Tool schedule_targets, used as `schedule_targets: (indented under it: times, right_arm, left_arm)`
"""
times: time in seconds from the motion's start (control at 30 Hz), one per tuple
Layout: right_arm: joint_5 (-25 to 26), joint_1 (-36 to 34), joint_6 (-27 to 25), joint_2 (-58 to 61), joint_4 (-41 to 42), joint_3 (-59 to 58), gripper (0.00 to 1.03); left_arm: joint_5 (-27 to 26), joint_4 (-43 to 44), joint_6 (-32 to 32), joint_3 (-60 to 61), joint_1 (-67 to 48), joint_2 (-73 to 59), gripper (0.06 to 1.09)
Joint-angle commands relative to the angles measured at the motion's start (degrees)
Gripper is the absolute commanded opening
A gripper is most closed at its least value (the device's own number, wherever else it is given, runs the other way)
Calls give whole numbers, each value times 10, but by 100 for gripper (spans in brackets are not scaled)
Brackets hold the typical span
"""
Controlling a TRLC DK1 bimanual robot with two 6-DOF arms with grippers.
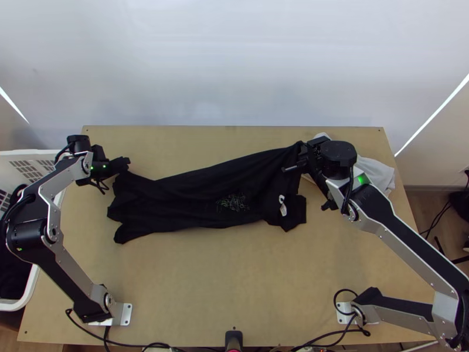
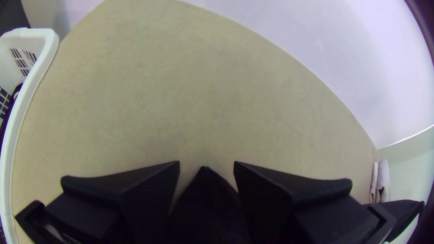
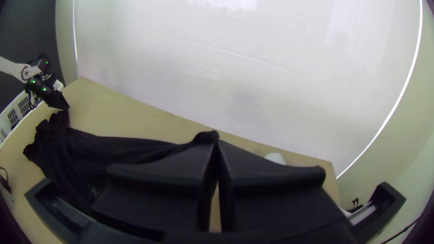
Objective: Fold the t-shirt
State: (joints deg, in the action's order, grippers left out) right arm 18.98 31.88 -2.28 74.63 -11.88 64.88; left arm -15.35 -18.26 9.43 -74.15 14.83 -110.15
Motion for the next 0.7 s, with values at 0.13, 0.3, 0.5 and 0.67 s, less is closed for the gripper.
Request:
schedule_targets:
  times: [0.13,0.3,0.5,0.67]
  right_arm:
    - [0,-1,0,4,0,8,3]
    - [0,-1,1,6,0,8,3]
    - [0,-1,0,10,0,12,3]
    - [0,-12,1,15,1,24,3]
  left_arm:
    - [10,-5,0,12,-13,0,64]
    - [20,17,3,29,-16,6,41]
    - [22,14,-5,30,-17,0,36]
    - [42,28,1,26,-3,1,9]
